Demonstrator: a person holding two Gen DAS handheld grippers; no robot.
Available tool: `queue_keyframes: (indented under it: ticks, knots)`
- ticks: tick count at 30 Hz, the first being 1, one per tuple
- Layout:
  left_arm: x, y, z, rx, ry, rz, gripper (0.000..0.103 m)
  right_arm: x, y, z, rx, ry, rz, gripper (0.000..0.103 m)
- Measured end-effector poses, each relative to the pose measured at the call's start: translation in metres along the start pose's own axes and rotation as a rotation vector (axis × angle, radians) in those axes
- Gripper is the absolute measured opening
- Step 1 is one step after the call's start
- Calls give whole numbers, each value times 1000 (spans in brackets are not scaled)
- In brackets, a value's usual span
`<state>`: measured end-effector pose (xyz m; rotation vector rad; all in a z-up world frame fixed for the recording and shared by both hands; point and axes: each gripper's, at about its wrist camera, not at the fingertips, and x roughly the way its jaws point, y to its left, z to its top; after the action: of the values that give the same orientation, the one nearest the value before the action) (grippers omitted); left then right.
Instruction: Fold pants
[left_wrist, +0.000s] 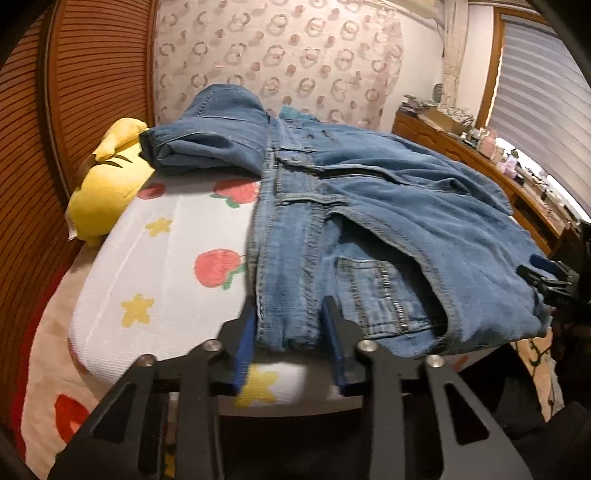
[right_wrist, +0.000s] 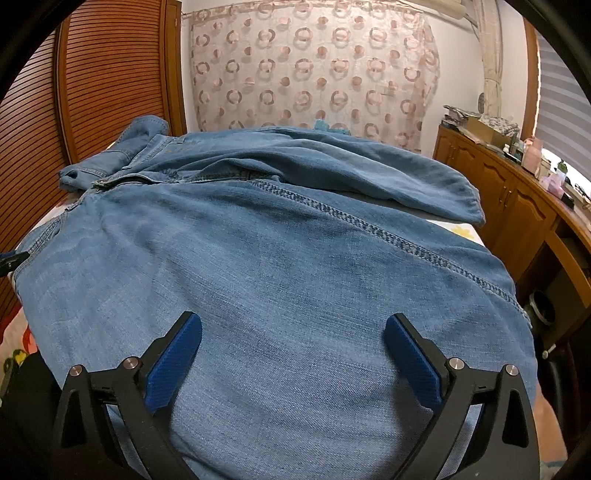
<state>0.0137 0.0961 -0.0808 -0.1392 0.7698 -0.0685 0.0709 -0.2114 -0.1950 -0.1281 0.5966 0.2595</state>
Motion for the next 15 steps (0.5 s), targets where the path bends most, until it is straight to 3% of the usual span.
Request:
queue_keyframes:
  ticks: [2, 11, 15]
  knots:
    - [-6, -3, 2, 3, -23, -13, 19, 0, -1, 2, -2, 3, 2, 100]
    - [-27, -17, 23, 39, -98, -34, 19, -9, -15, 4, 11, 39, 41, 98]
    - [-26, -20, 25, 43, -100, -29, 19, -29, -40, 0, 40, 16, 6, 98]
